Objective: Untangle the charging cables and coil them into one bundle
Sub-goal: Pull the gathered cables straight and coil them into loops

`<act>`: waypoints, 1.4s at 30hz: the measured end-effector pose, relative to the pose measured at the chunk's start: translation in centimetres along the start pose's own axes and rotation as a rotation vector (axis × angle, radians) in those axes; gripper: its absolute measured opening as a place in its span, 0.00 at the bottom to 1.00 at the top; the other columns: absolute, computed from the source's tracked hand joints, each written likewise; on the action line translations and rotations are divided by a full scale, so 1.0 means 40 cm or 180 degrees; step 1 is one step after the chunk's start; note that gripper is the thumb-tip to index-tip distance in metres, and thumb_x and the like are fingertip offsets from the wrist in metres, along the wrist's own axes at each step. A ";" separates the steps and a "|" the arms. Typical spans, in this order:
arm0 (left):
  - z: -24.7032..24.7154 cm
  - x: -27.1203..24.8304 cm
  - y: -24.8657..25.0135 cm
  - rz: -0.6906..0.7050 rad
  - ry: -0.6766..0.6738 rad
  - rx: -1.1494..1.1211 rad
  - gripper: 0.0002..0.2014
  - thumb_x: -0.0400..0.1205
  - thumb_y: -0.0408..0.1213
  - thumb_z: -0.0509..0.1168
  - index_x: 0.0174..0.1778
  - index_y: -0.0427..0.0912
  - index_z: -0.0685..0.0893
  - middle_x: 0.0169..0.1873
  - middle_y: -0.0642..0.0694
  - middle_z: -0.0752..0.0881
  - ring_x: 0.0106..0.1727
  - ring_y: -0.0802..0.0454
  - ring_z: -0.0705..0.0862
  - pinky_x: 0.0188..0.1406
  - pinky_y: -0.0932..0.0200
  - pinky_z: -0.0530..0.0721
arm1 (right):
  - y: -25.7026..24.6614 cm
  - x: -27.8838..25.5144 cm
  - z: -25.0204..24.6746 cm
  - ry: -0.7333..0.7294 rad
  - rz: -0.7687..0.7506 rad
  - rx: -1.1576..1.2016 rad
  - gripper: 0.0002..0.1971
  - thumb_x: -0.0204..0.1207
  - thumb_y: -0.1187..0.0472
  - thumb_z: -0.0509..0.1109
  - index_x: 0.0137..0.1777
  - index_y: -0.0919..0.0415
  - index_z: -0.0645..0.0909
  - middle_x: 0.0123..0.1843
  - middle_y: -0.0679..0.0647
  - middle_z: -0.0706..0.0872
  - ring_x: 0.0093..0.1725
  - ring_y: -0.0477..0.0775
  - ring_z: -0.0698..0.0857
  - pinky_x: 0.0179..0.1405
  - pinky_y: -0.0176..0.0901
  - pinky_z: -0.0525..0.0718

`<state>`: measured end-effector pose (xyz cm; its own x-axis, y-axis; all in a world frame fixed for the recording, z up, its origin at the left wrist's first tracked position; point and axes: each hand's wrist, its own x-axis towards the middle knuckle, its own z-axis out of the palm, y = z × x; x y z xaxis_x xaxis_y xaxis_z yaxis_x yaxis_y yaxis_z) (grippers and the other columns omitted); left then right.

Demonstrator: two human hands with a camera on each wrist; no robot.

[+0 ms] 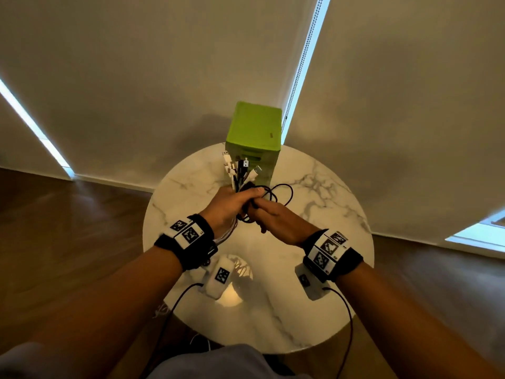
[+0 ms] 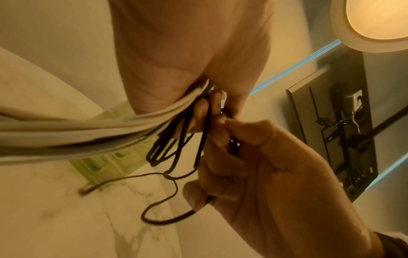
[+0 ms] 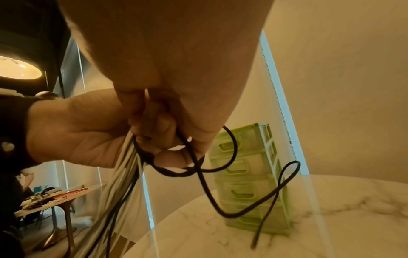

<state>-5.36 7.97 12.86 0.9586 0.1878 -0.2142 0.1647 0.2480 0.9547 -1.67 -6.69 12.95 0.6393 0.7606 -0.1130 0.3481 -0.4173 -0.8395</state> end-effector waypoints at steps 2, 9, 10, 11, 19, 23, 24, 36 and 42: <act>0.018 0.014 -0.004 0.0092 0.0052 -0.0058 0.09 0.83 0.33 0.71 0.57 0.34 0.89 0.35 0.48 0.91 0.34 0.51 0.87 0.29 0.61 0.83 | 0.011 -0.029 -0.016 0.0072 0.0079 -0.0093 0.10 0.91 0.54 0.55 0.53 0.49 0.78 0.44 0.44 0.81 0.36 0.37 0.78 0.40 0.39 0.81; 0.040 0.096 0.029 0.0730 0.0683 0.0042 0.23 0.83 0.42 0.72 0.74 0.46 0.81 0.53 0.43 0.91 0.44 0.54 0.85 0.36 0.68 0.79 | 0.148 -0.186 -0.106 0.0662 0.0568 -0.0748 0.20 0.90 0.44 0.50 0.42 0.52 0.75 0.37 0.49 0.80 0.38 0.48 0.79 0.47 0.48 0.77; 0.048 0.103 0.031 0.0793 0.0666 0.0075 0.24 0.83 0.43 0.72 0.76 0.48 0.79 0.59 0.37 0.89 0.47 0.47 0.87 0.39 0.68 0.80 | 0.170 -0.210 -0.116 0.0743 0.0660 -0.0834 0.21 0.90 0.43 0.50 0.42 0.51 0.75 0.37 0.49 0.80 0.37 0.48 0.79 0.46 0.48 0.76; 0.055 0.108 0.033 0.0850 0.0649 0.0090 0.24 0.83 0.44 0.72 0.76 0.49 0.78 0.65 0.33 0.85 0.55 0.39 0.85 0.44 0.64 0.83 | 0.188 -0.230 -0.124 0.0793 0.0759 -0.0932 0.21 0.90 0.42 0.49 0.42 0.50 0.74 0.36 0.47 0.80 0.36 0.46 0.78 0.45 0.47 0.76; 0.211 0.069 -0.025 0.0634 0.0043 -0.0171 0.03 0.85 0.43 0.69 0.50 0.51 0.86 0.38 0.58 0.85 0.39 0.58 0.81 0.41 0.61 0.79 | 0.312 -0.381 -0.132 0.1470 0.1601 -0.1041 0.12 0.91 0.47 0.53 0.54 0.50 0.75 0.32 0.48 0.81 0.30 0.54 0.79 0.38 0.54 0.78; 0.305 0.038 -0.065 0.0353 -0.0358 -0.0056 0.04 0.84 0.40 0.68 0.44 0.49 0.83 0.28 0.58 0.76 0.32 0.58 0.71 0.31 0.64 0.70 | 0.349 -0.465 -0.120 0.1672 0.1927 -0.0924 0.12 0.91 0.51 0.54 0.55 0.55 0.76 0.34 0.41 0.79 0.34 0.52 0.80 0.41 0.51 0.79; 0.325 0.027 -0.072 0.0342 -0.0508 0.0016 0.04 0.86 0.38 0.66 0.45 0.49 0.83 0.29 0.56 0.76 0.33 0.57 0.70 0.31 0.64 0.70 | 0.363 -0.491 -0.115 0.1685 0.1999 -0.0901 0.12 0.91 0.53 0.55 0.54 0.57 0.77 0.34 0.41 0.78 0.36 0.54 0.80 0.43 0.52 0.80; 0.480 -0.074 -0.221 0.0207 -0.1683 0.1003 0.15 0.88 0.38 0.64 0.70 0.53 0.82 0.64 0.53 0.87 0.67 0.58 0.82 0.72 0.57 0.76 | 0.381 -0.584 0.038 0.1903 0.2011 -0.0370 0.29 0.81 0.52 0.69 0.80 0.55 0.67 0.76 0.54 0.78 0.76 0.55 0.75 0.77 0.58 0.73; 0.502 -0.062 -0.248 0.0220 -0.1749 0.1015 0.12 0.87 0.40 0.66 0.66 0.53 0.83 0.60 0.48 0.89 0.62 0.56 0.85 0.67 0.56 0.80 | 0.274 -0.507 0.050 0.2595 0.1536 0.0801 0.18 0.90 0.46 0.54 0.71 0.58 0.66 0.43 0.52 0.88 0.43 0.47 0.89 0.48 0.46 0.87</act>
<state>-4.71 -14.02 8.07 0.9348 -0.3426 -0.0934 0.0781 -0.0581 0.9952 -12.20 -25.70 5.00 0.9852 -0.0800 -0.1513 -0.1708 -0.4031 -0.8991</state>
